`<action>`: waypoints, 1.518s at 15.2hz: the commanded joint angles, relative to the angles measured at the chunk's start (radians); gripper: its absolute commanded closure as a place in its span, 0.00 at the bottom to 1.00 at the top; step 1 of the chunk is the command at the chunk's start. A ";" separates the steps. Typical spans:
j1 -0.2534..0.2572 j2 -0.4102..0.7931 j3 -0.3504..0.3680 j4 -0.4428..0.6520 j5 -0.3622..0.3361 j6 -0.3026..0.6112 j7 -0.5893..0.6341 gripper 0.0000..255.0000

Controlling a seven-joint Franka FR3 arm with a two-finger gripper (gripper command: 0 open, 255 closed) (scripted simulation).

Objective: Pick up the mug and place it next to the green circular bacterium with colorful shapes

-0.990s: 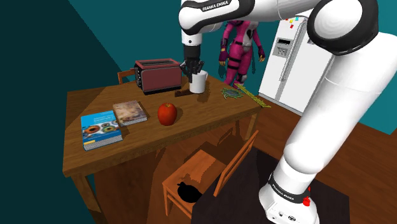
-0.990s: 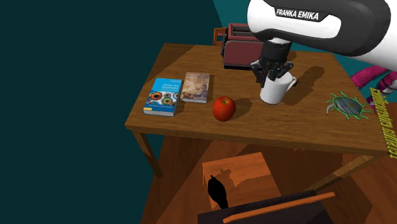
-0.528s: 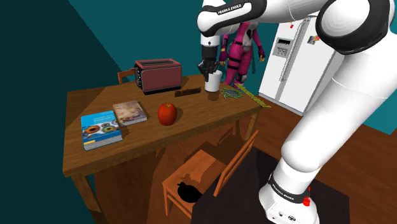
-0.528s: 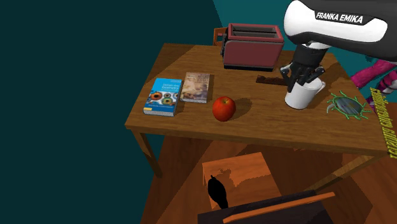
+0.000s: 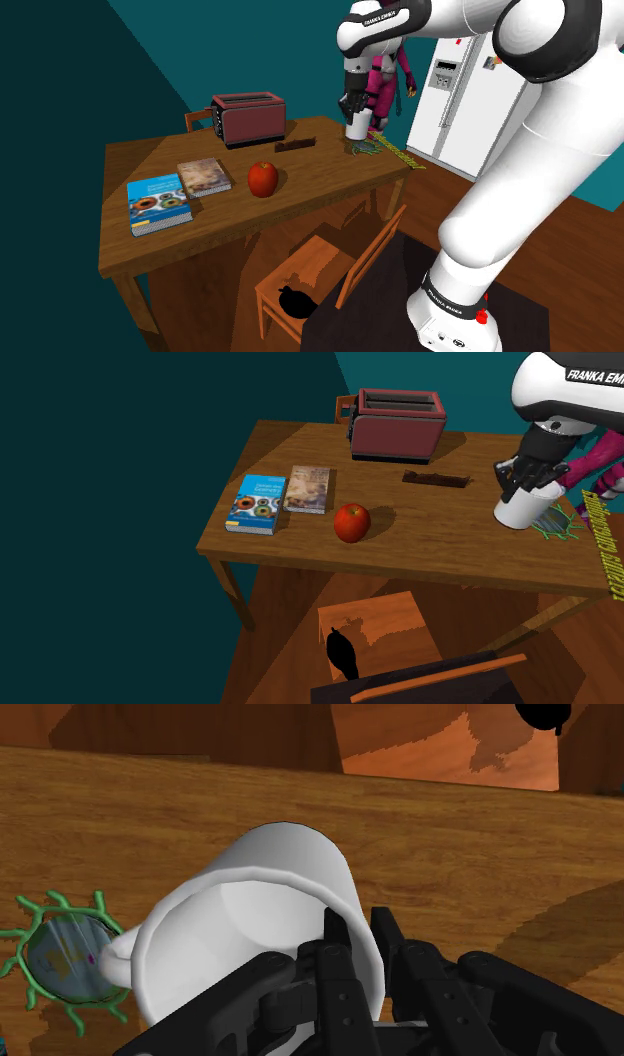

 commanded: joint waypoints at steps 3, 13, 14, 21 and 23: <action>-0.042 0.005 -0.053 0.011 -0.005 0.002 -0.096 1.00; -0.071 0.036 -0.090 -0.050 -0.004 0.097 -0.154 1.00; -0.071 0.038 -0.090 -0.060 -0.004 0.111 -0.153 1.00; -0.072 0.064 -0.093 -0.128 -0.001 0.203 -0.151 1.00; -0.073 0.073 -0.094 -0.145 0.000 0.230 -0.151 1.00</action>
